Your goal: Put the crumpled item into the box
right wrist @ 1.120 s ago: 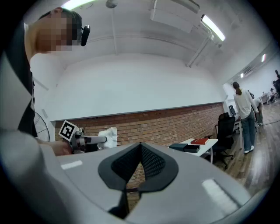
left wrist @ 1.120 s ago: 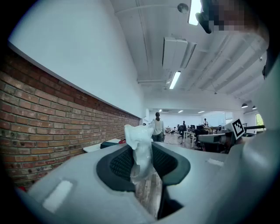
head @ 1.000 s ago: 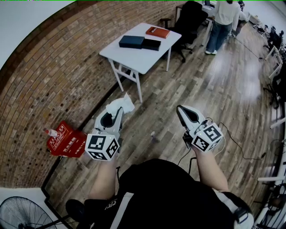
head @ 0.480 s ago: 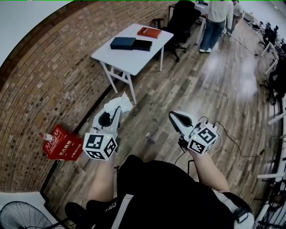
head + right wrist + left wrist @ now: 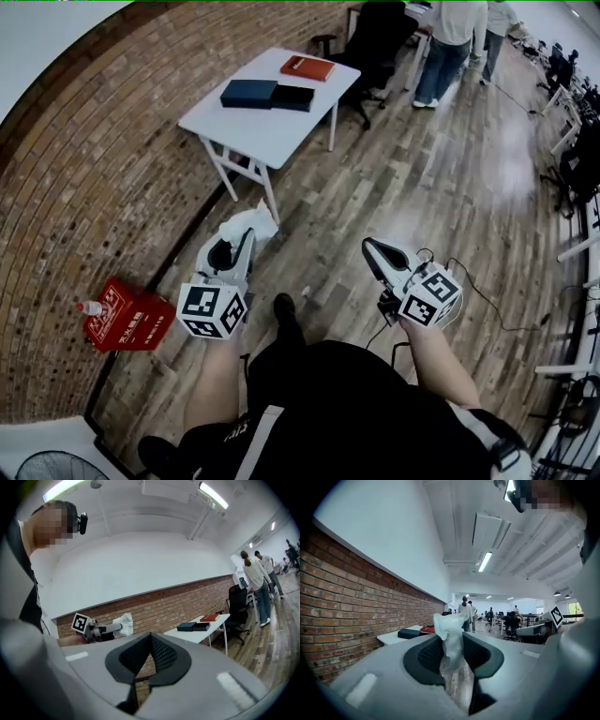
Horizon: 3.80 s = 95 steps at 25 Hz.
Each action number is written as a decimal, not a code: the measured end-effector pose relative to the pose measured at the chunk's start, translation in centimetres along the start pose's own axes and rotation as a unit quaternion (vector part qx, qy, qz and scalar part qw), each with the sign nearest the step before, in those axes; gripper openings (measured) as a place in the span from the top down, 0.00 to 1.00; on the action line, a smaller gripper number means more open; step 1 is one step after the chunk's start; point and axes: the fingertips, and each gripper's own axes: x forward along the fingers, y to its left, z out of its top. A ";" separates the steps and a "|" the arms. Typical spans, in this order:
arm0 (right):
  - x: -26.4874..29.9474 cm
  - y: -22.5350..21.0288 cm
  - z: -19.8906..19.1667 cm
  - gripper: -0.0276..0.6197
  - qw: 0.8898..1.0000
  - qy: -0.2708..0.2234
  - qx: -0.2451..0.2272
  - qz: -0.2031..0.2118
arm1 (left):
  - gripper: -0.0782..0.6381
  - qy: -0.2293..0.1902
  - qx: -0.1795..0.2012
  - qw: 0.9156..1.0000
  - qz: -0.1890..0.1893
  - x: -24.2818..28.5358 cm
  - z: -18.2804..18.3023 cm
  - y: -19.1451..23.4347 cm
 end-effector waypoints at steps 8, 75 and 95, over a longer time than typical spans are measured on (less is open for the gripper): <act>10.4 -5.7 1.8 0.96 0.999 0.007 0.023 -0.026 | 0.73 0.013 -0.001 1.000 -0.005 7.7 0.8 8.9; 42.5 -46.2 5.1 0.96 0.985 0.096 0.139 -0.044 | 0.73 0.112 -0.046 0.992 -0.047 56.5 0.4 23.9; 49.9 -47.5 2.0 0.96 0.976 0.169 0.124 -0.055 | 0.73 0.205 -0.062 0.969 -0.121 66.5 -7.2 28.6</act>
